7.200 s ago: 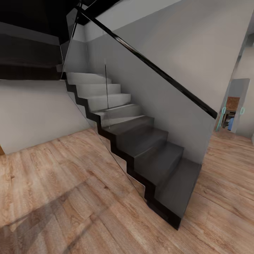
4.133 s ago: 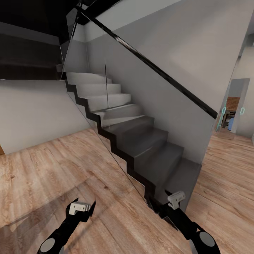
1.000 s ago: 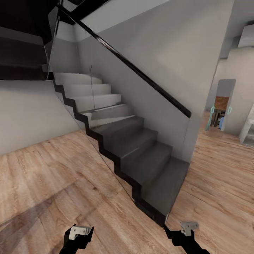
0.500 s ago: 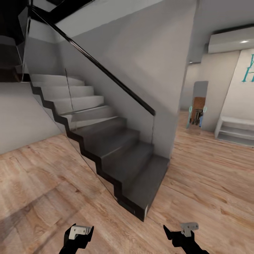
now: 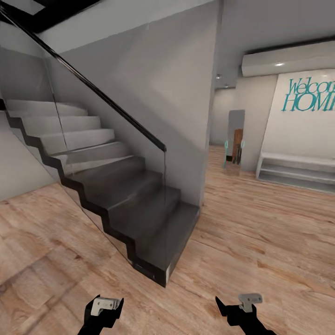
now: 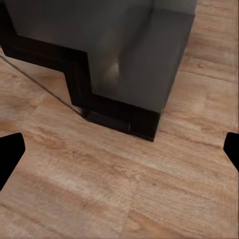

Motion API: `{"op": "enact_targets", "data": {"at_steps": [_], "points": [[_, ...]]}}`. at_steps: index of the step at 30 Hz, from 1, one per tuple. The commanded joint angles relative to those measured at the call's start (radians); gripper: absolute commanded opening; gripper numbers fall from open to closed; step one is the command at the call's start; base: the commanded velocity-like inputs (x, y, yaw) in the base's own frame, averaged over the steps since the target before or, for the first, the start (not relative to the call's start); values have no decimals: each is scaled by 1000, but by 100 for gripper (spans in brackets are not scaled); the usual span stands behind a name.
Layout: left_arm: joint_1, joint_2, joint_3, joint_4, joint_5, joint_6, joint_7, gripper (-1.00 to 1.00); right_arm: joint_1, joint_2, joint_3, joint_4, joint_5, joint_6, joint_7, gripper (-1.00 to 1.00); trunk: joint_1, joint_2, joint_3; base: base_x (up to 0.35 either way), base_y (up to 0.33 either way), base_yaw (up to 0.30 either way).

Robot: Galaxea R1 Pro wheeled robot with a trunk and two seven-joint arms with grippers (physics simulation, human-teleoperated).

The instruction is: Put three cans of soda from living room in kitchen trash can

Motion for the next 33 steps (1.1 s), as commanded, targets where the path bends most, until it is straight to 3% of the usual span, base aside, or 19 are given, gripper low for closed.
{"op": "enact_targets", "data": {"at_steps": [1,8,13,21,33], "points": [[0,0,0,0,0,0,0,100,0,0,0,0,0,0,0,100,0,0,1,-135,-273,-212],[0,0,0,0,0,0,0,100,-1,-8,-3,0,1,0,0,100,0,0,8,-119,-269,-211],[0,0,0,0,0,0,0,100,-1,-43,-11,26,-1,-1,0,100,0,0,13,-90,-258,-174],[0,0,-1,14,0,0,0,100,-2,-66,-113,41,-4,-14,9,100,0,0,20,-31,-241,-155],[0,0,-1,31,1,-14,0,100,-4,-71,-128,41,-5,-15,11,100,0,0,34,-2,-216,-198]]}}
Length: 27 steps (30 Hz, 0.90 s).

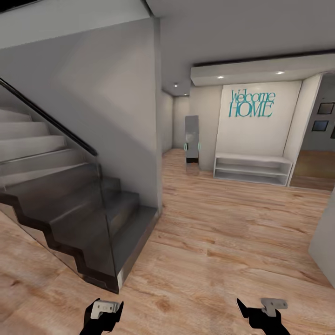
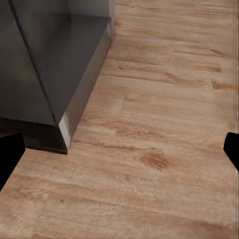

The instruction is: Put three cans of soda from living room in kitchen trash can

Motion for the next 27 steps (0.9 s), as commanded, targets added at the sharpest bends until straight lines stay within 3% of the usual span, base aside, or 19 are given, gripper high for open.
{"op": "enact_targets", "data": {"at_steps": [1,9,21,27], "points": [[0,0,0,0,0,0,0,100,0,0,0,0,0,0,0,100,0,0,1,0,-190,-204],[0,0,4,1,0,-1,0,100,-2,14,3,8,-1,2,-8,100,0,0,4,0,-125,-139],[0,0,9,1,0,-2,0,100,-3,10,1,16,-2,9,-9,100,0,0,1,0,-23,-194],[0,0,10,1,0,-3,0,100,-4,11,-36,17,-2,9,-8,100,0,0,1,0,-2,-235]]}}
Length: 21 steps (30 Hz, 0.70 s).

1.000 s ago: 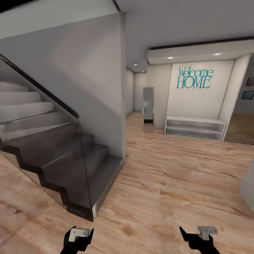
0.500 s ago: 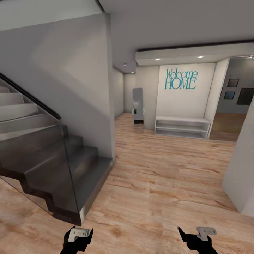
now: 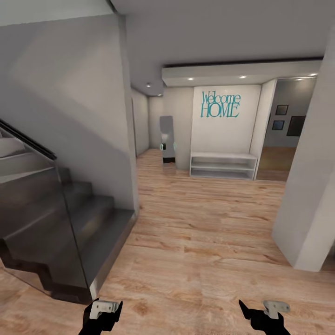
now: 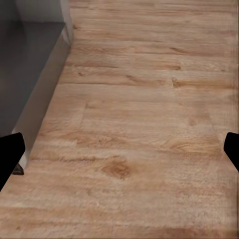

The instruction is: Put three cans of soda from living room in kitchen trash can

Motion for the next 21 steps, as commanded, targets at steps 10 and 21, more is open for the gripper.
{"op": "enact_targets", "data": {"at_steps": [10,21], "points": [[0,0,-6,0,-1,0,0,100,0,2,-15,0,0,-2,1,100,0,0,0,0,0,-240],[0,1,-12,0,-1,0,0,100,0,1,-16,0,0,-4,1,100,0,0,0,113,23,-242]]}}
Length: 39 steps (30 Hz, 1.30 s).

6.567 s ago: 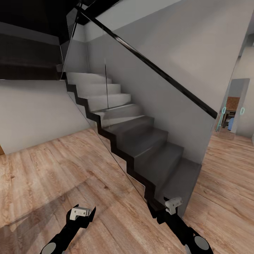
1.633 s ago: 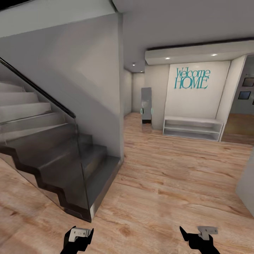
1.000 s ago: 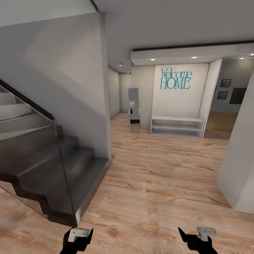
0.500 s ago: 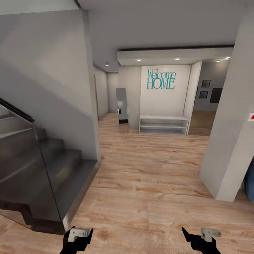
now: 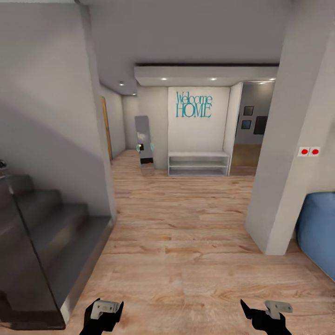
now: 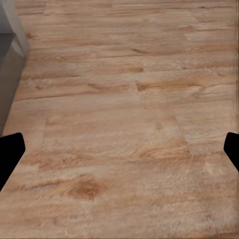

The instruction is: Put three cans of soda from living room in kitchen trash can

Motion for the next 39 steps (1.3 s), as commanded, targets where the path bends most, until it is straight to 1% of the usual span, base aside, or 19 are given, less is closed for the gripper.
{"op": "enact_targets", "data": {"at_steps": [1,11,20,23,34,39], "points": [[0,0,0,0,0,0,-1,100,0,0,0,0,0,0,0,100,0,0,0,269,85,-242],[0,2,-4,0,-3,0,-1,100,0,-2,-1,0,0,-2,0,100,0,0,0,306,11,-243],[0,3,-5,0,-3,0,-1,100,0,-2,-1,0,0,-2,0,100,0,0,-1,299,-109,-235],[0,3,-3,0,-2,0,0,100,0,2,-2,0,1,-3,0,100,0,0,-1,231,-123,-106],[0,3,-2,0,-2,0,0,100,0,6,1,0,2,-4,0,100,0,0,-2,33,-25,-13],[0,3,-5,0,-2,0,0,100,0,6,-1,0,0,-2,-1,100,0,0,1,1,-219,-155]]}}
